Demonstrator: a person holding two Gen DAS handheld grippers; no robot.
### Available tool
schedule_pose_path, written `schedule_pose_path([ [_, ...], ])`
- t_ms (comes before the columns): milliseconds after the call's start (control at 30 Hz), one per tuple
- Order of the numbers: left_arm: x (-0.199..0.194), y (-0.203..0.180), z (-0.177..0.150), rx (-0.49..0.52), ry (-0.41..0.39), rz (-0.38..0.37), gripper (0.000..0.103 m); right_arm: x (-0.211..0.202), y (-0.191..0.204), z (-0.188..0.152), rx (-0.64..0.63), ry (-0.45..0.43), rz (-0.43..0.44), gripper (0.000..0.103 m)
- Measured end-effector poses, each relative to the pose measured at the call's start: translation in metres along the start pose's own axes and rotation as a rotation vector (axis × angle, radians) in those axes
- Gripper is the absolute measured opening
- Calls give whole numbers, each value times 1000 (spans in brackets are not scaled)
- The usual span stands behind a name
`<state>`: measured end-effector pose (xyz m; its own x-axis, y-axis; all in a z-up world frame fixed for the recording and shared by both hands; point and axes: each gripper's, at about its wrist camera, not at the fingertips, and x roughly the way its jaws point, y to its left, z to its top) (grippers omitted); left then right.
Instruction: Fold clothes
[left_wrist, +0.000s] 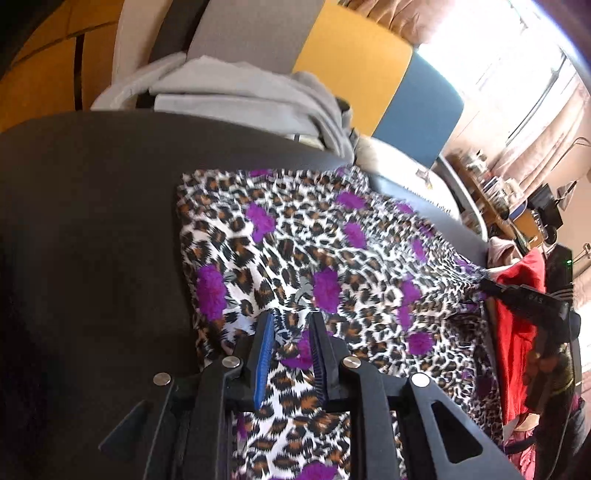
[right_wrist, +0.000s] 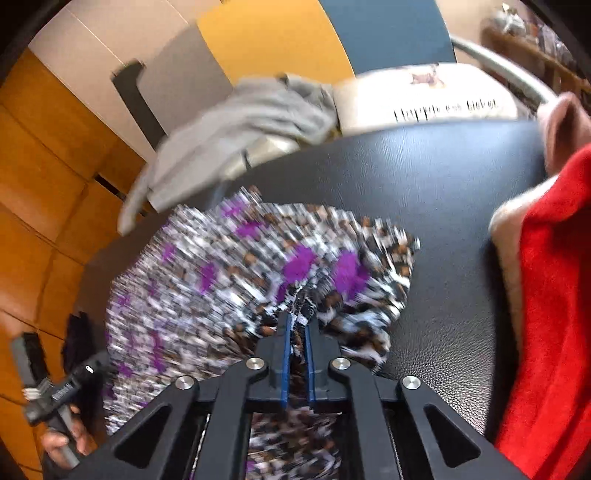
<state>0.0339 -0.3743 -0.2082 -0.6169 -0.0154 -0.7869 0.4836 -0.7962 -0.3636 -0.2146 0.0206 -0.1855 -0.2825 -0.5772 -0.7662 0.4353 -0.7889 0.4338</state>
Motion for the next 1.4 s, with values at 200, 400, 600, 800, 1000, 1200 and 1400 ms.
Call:
schedule_pose_path([
  [200,-27,0,-1,6,-53,-43,19,-23,1,-9,-6,-31,-3,7],
  [400,22,-14,19,79,29,38,21,-3,-14,-28,-4,38,-108,12],
  [600,51,-1,14,125,90,167,23,-22,-9,-33,-60,-64,-188,36],
  [800,42,3,1,125,68,209,24,-2,32,-28,-225,-45,-138,40],
  [1000,28,13,-8,85,64,165,22,53,30,-35,-275,21,-184,41],
  [1200,7,-4,37,158,-31,-24,25,41,35,4,-271,26,-9,42],
  [1400,72,-37,102,297,40,-46,27,81,65,70,-301,66,94,43],
])
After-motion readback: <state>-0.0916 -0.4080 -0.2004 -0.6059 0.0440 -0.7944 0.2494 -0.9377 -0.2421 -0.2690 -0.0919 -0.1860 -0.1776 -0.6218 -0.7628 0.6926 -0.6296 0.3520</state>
